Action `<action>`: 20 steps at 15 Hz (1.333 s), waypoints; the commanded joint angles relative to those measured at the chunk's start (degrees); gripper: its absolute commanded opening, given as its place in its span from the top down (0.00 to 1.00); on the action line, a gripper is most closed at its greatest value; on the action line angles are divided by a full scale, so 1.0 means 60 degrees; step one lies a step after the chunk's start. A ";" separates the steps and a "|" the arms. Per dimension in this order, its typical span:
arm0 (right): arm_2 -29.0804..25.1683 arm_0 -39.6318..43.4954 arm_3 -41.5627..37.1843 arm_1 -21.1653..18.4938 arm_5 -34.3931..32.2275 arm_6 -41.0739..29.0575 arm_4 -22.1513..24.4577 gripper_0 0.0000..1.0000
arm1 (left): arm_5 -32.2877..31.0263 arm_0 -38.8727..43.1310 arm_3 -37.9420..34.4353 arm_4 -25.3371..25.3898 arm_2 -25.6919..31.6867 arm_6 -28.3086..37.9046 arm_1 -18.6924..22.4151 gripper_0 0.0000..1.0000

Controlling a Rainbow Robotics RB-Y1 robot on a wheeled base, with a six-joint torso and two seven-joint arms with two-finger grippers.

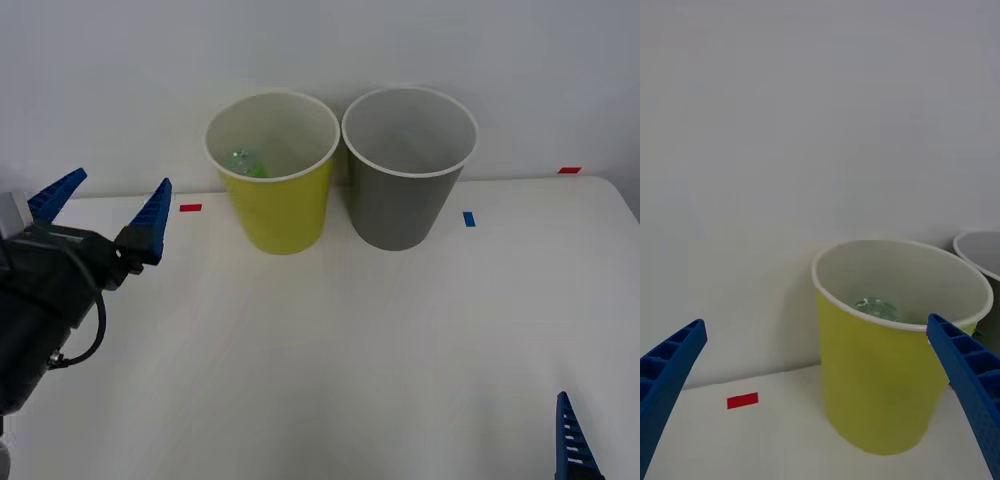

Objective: Put cans in the gray bin and PET bottles in the light green bin.

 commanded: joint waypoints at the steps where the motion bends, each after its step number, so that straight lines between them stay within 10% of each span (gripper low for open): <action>1: 0.0000 0.0000 0.0000 0.0000 0.0000 0.0000 0.0000 0.00 | -0.1614 0.1219 0.0167 -0.0783 -0.0557 0.0207 0.0156 0.00; 20: 0.0000 0.0000 0.0000 0.0000 0.0000 0.0000 0.0000 0.00 | -0.8762 0.4413 0.3902 -0.2628 -0.1817 0.1291 0.0786 0.00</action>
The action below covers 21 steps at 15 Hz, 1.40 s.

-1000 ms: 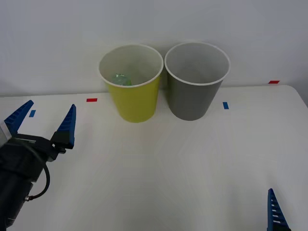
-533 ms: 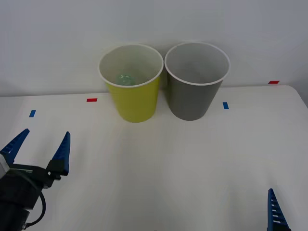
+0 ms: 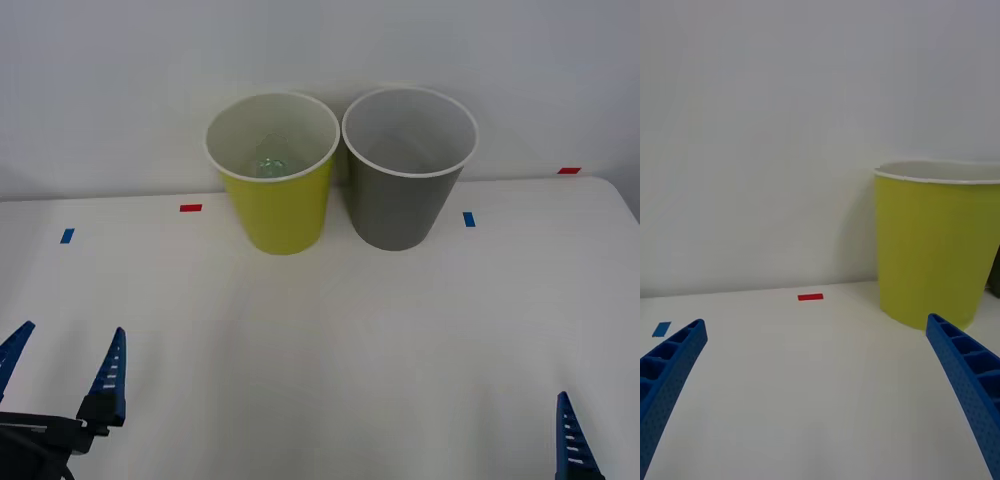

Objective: Put cans in the gray bin and PET bottles in the light green bin.

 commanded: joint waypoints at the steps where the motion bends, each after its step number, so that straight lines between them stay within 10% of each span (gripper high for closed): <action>1: 0.0000 0.0000 0.0000 0.0000 0.0000 0.0000 0.0000 0.00 | -0.1042 0.0659 0.0570 -0.0321 -0.0210 0.0288 -0.0005 0.00; 21: 0.0000 0.0000 0.0000 0.0000 0.0000 0.0000 0.0000 0.00 | -0.1511 0.2446 0.0585 -0.1025 -0.0210 0.0640 -0.0210 0.00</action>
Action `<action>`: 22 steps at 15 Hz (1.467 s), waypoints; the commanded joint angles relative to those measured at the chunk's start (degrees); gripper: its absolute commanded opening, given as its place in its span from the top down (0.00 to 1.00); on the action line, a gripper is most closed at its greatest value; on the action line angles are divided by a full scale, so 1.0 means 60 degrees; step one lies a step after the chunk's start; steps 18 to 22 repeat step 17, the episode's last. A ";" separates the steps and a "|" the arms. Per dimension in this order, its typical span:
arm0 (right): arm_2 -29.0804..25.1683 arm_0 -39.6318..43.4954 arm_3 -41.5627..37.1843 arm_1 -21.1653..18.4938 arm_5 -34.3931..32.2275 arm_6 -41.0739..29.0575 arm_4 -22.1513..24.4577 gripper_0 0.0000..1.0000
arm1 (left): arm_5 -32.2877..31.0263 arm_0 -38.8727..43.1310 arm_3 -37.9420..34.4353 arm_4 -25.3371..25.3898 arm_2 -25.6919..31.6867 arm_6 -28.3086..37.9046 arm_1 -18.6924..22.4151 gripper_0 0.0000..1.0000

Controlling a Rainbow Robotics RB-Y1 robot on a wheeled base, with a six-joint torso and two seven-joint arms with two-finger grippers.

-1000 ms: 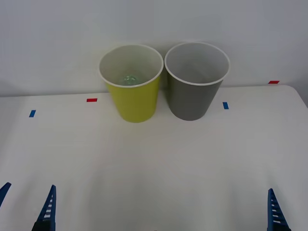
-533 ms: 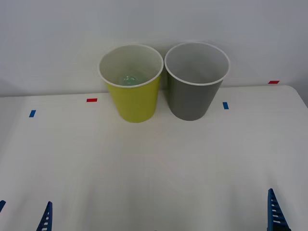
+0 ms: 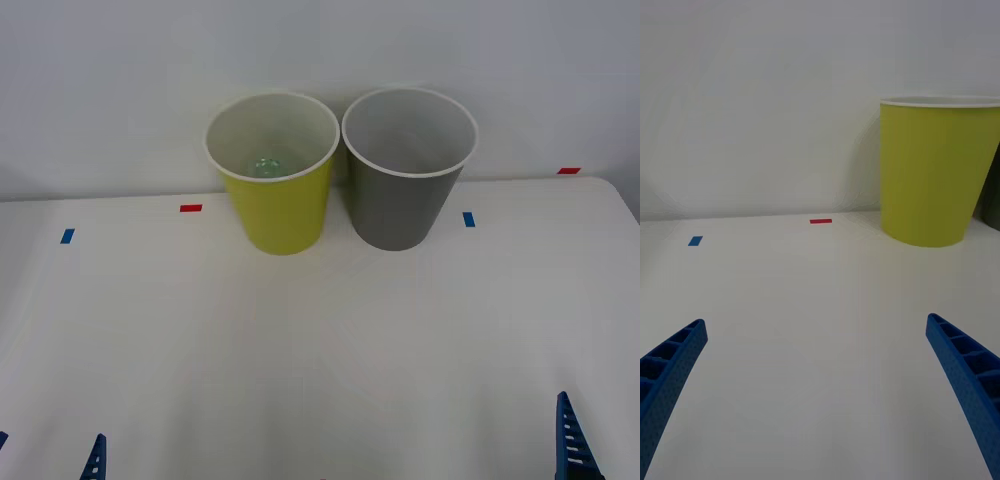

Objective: Put cans in the gray bin and PET bottles in the light green bin.

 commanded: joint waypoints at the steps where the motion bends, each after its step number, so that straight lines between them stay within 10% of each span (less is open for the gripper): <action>1: 0.0000 0.0000 0.0000 0.0000 0.0000 0.0000 0.0000 0.00 | 0.0002 0.0000 0.0000 0.0000 0.0000 0.0000 0.0000 0.00; 22: 0.0000 0.0000 0.0000 0.0000 0.0000 0.0000 0.0000 0.00 | 0.0002 0.0000 0.0000 0.0000 0.0000 0.0000 0.0000 0.00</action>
